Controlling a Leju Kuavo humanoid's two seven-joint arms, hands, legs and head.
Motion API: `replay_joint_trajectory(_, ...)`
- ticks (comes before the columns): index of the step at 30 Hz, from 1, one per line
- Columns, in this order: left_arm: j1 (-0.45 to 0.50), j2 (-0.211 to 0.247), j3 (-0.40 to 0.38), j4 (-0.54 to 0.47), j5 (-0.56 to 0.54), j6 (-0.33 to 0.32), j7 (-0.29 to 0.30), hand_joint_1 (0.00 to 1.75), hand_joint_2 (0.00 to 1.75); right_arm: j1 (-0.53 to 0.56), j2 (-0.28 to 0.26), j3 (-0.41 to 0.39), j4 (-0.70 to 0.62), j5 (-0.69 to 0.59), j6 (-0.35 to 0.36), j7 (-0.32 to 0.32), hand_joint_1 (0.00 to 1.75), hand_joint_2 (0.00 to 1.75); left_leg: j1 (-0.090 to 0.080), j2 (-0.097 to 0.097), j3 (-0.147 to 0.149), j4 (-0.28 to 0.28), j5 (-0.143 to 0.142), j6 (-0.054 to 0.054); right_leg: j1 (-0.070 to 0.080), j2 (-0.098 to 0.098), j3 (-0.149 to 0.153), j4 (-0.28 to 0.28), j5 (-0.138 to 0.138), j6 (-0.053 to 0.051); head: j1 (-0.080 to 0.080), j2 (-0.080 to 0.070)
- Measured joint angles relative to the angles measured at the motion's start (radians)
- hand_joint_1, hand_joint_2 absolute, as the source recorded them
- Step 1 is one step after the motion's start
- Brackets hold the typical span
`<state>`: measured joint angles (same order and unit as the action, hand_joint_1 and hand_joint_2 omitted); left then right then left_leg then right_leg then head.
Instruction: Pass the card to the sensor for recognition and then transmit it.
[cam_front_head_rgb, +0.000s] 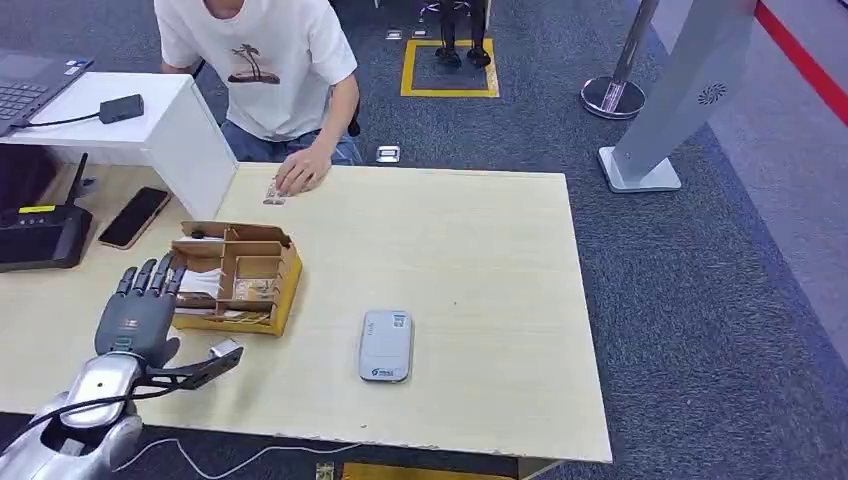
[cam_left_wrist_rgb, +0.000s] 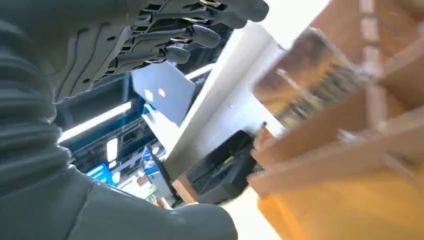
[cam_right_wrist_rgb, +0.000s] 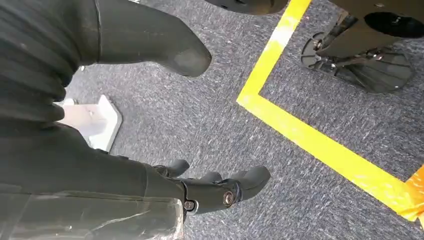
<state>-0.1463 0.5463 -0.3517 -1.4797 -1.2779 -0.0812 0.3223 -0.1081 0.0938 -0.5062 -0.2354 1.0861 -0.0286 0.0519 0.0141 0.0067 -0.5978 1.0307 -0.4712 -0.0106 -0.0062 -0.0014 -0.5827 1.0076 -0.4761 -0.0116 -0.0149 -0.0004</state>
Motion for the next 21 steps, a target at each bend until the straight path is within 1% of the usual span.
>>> replay_joint_trajectory(1,-0.002,-0.003,0.010,0.000,0.000,0.001,-0.003,0.05,1.75,0.000,0.000,0.000,0.000,0.002,0.000,0.000,0.00,1.75,0.000,0.000,0.000,0.000,0.000,0.000,0.000,0.000,0.000,0.000,0.000,0.000,0.000,0.000)
replay_joint_trajectory(2,-0.004,-0.006,0.018,0.001,0.000,0.002,-0.010,0.07,1.75,-0.001,0.000,0.000,0.000,0.003,0.002,0.000,0.00,1.75,0.000,0.000,0.000,0.000,0.000,0.000,0.000,0.000,0.000,0.000,0.000,0.000,0.000,0.000)
replay_joint_trajectory(5,-0.007,-0.016,0.030,0.005,-0.002,0.015,-0.021,0.00,1.75,-0.001,0.000,0.000,0.000,0.003,0.005,0.002,0.00,1.75,0.000,0.000,0.000,0.000,0.000,0.000,0.000,0.000,0.000,0.000,0.000,0.000,0.000,0.000)
replay_joint_trajectory(9,-0.015,-0.033,0.042,0.013,-0.003,0.032,-0.020,0.00,1.75,-0.003,0.000,0.000,0.000,0.011,0.006,0.008,0.00,1.75,0.000,0.000,0.000,0.000,0.000,0.000,0.000,0.000,0.000,0.000,0.000,0.000,0.000,0.000)
replay_joint_trajectory(10,-0.016,-0.038,0.048,0.016,-0.003,0.035,-0.019,0.02,1.75,-0.003,0.000,0.000,0.000,0.015,0.006,0.008,0.00,1.75,0.000,0.000,0.000,0.000,0.000,0.000,0.000,0.000,0.000,0.000,0.000,0.000,0.000,0.000)
replay_joint_trajectory(11,-0.016,-0.042,0.053,0.018,-0.003,0.036,-0.019,0.10,1.75,-0.003,0.000,0.000,0.000,0.016,0.006,0.008,0.00,1.75,0.000,0.000,0.000,0.000,0.000,0.000,0.000,0.000,0.000,0.000,0.000,0.000,0.000,0.000)
replay_joint_trajectory(15,-0.014,-0.060,0.069,0.026,-0.009,0.038,-0.019,0.10,1.75,-0.004,0.000,0.000,-0.001,0.018,0.006,0.010,0.00,1.75,0.000,0.000,0.000,0.000,0.000,0.000,0.000,0.000,0.000,0.000,0.000,0.000,0.000,0.000)
replay_joint_trajectory(16,-0.014,-0.063,0.071,0.026,-0.011,0.038,-0.019,0.19,1.75,-0.004,0.000,0.000,-0.001,0.018,0.006,0.010,0.00,1.75,0.000,0.000,0.000,0.000,0.000,0.000,0.000,0.000,0.000,0.000,0.000,0.000,0.000,0.000)
replay_joint_trajectory(17,-0.014,-0.067,0.074,0.026,-0.013,0.038,-0.019,0.17,1.75,-0.004,0.000,0.000,-0.001,0.018,0.006,0.011,0.00,1.75,0.000,0.000,0.000,0.000,0.000,0.000,0.000,0.000,0.000,0.000,0.000,0.000,0.000,0.000)
replay_joint_trajectory(18,-0.014,-0.071,0.076,0.026,-0.014,0.038,-0.019,0.10,1.75,-0.004,0.000,0.000,-0.001,0.018,0.006,0.011,0.00,1.75,0.000,0.000,0.000,0.000,0.000,0.000,0.000,0.000,0.000,0.000,0.000,0.000,0.000,0.000)
replay_joint_trajectory(19,-0.014,-0.073,0.078,0.027,-0.014,0.038,-0.019,0.00,1.75,-0.004,0.000,0.000,-0.001,0.018,0.006,0.011,0.00,1.75,0.000,0.000,0.000,0.000,0.000,0.000,0.000,0.000,0.000,0.000,0.000,0.000,0.000,0.000)
replay_joint_trajectory(21,-0.014,-0.079,0.080,0.029,-0.015,0.038,-0.019,0.00,1.75,-0.004,0.000,0.000,-0.001,0.018,0.006,0.011,0.00,1.75,0.000,0.000,0.000,0.000,0.000,0.000,0.000,0.000,0.000,0.000,0.000,0.000,0.000,0.000)
